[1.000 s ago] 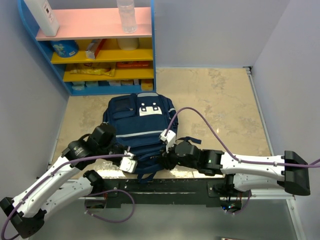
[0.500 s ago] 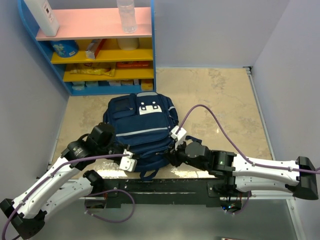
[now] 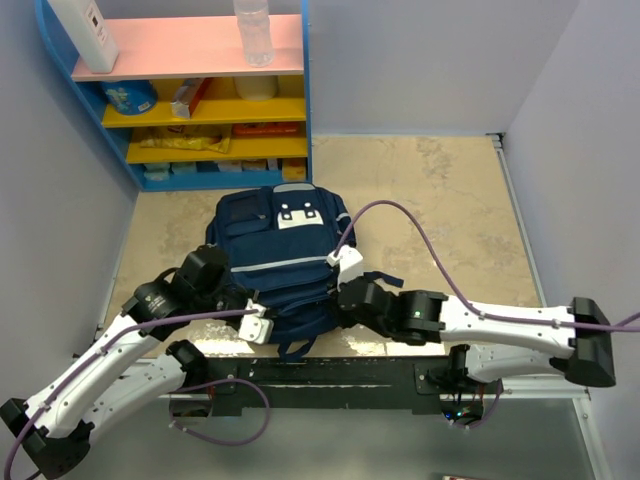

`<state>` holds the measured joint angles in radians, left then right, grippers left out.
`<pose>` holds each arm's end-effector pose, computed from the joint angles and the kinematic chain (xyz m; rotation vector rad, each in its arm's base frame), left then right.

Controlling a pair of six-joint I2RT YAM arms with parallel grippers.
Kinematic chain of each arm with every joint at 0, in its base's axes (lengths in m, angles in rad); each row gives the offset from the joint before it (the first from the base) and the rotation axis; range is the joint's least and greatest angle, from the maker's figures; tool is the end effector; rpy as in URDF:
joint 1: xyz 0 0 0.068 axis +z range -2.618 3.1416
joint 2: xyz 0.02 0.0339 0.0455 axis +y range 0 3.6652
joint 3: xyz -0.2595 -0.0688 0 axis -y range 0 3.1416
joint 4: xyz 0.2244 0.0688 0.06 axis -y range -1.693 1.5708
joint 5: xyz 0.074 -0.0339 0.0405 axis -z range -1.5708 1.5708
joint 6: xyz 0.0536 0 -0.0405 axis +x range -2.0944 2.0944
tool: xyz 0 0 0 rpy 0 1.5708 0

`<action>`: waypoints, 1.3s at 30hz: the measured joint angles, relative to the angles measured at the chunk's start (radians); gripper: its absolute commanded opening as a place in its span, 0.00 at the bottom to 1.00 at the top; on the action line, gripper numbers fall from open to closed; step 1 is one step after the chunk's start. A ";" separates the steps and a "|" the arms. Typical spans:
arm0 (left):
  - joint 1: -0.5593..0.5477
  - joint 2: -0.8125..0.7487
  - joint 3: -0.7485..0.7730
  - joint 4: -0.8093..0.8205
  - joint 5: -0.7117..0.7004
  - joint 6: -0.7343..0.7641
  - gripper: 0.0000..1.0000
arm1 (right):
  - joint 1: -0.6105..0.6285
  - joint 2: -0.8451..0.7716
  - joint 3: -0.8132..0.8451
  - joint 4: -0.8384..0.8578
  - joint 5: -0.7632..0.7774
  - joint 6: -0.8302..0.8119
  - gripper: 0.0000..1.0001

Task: Pack the student bag
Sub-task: Zip the student bag at the center of the board.

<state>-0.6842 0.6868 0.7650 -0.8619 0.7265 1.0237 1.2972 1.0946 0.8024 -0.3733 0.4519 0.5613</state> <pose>0.0698 -0.1029 0.2749 1.8653 1.1703 -0.6623 0.0845 0.2145 0.2615 -0.5619 2.1415 0.5546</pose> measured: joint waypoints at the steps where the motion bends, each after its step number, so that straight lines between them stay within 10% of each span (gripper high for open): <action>1: 0.003 0.000 0.002 -0.011 -0.005 0.010 0.00 | 0.002 0.040 0.023 -0.027 0.015 0.030 0.00; 20: 0.008 -0.053 0.071 -0.396 -0.267 0.273 0.00 | -0.036 0.066 0.017 -0.184 0.349 0.199 0.00; 24: 0.008 -0.047 0.082 -0.399 -0.271 0.270 0.00 | -0.036 0.005 -0.116 0.042 0.177 0.065 0.37; 29: 0.008 -0.044 0.084 -0.397 -0.270 0.270 0.00 | -0.035 -0.045 -0.286 0.295 -0.018 -0.033 0.54; 39: 0.008 -0.038 0.056 -0.362 -0.263 0.281 0.51 | -0.038 0.137 -0.325 0.677 -0.016 -0.125 0.29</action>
<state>-0.6762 0.6491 0.8215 -1.2243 0.4637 1.3048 1.2591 1.2316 0.4778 0.3035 0.4355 0.4366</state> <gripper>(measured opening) 0.320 0.309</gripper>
